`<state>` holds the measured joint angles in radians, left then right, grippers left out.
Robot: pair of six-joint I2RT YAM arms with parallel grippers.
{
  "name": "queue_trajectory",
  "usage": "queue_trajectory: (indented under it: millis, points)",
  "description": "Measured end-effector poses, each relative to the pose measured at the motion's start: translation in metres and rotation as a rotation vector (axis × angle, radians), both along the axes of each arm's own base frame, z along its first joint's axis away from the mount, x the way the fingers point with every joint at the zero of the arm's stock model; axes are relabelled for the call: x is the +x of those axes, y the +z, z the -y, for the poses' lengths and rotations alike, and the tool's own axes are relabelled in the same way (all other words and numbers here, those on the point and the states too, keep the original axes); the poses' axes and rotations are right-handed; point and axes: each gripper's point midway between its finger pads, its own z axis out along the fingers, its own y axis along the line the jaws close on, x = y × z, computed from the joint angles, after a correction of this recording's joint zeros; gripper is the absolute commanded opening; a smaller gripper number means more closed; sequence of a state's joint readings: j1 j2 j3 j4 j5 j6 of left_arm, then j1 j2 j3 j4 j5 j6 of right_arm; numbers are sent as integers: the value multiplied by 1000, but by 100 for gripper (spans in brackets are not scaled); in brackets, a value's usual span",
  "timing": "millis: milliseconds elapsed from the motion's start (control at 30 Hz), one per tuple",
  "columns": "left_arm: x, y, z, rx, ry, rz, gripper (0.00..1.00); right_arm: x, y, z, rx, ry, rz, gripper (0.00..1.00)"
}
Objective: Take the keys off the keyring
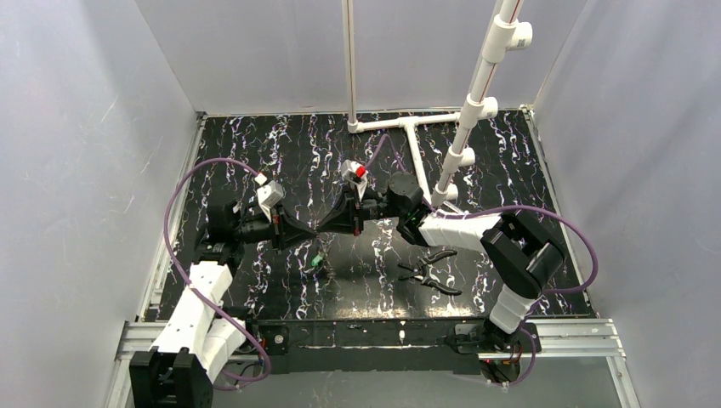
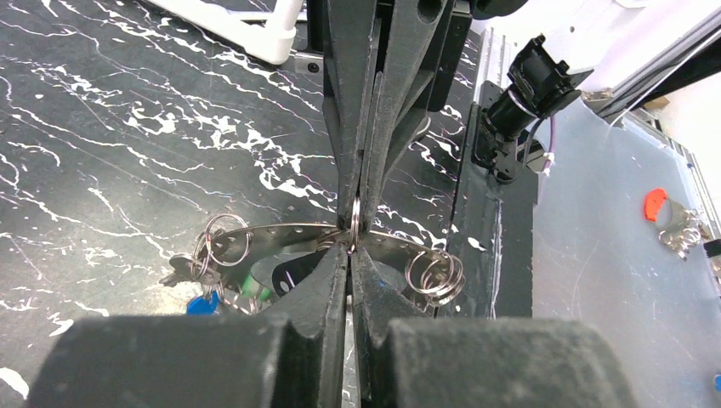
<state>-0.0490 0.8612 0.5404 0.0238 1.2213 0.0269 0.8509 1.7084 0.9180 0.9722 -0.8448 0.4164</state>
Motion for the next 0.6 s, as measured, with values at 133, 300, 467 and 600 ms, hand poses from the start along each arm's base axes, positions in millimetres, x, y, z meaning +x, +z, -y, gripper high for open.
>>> queue_trajectory:
  millis: [133, 300, 467, 600]
  points:
    - [0, -4, 1, 0, -14, -6, 4, 0, -1, 0, -3, 0, -6, 1]
    - [-8, -9, 0, 23, -34, -11, 20, -3, -6, 2, -14, 5, -21, 1]
    - [-16, -6, -1, 22, -37, -13, 37, -3, -4, 2, -6, 4, -20, 1]
    - [-15, 6, 0, 1, -24, 14, 37, -2, -2, 3, 2, 2, -17, 1]
